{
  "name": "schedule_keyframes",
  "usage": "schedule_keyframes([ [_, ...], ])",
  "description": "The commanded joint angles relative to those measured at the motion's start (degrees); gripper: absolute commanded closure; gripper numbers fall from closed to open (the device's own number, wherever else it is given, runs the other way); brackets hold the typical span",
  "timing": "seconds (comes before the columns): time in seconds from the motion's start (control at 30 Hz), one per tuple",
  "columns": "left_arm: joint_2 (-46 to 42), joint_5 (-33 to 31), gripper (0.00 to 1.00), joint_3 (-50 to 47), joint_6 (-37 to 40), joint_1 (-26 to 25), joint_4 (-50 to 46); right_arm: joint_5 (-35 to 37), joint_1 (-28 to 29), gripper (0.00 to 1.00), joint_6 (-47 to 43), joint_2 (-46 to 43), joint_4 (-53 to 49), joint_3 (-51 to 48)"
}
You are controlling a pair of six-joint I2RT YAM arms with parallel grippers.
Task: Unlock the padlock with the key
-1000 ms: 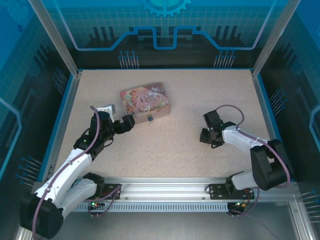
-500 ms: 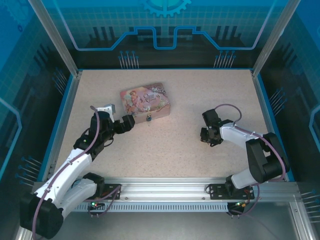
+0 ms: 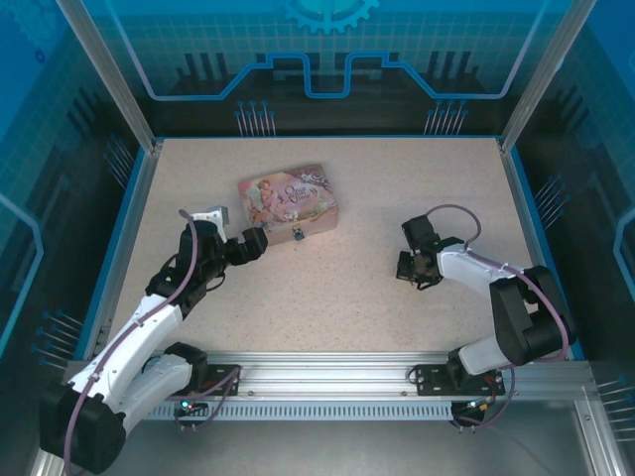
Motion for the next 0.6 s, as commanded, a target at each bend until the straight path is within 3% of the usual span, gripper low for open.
schedule_keyframes([
  [0.0, -0.3, -0.2, 0.01, 2.2, 1.1, -0.4, -1.3, -1.3, -0.7, 1.0, -0.3, -0.4, -1.3, -1.2],
  [0.57, -1.5, 5.1, 0.01, 3.4, -2.3, -0.4, -1.3, -8.1, -0.2, 1.0, -0.8, -8.4, 1.5, -2.1],
])
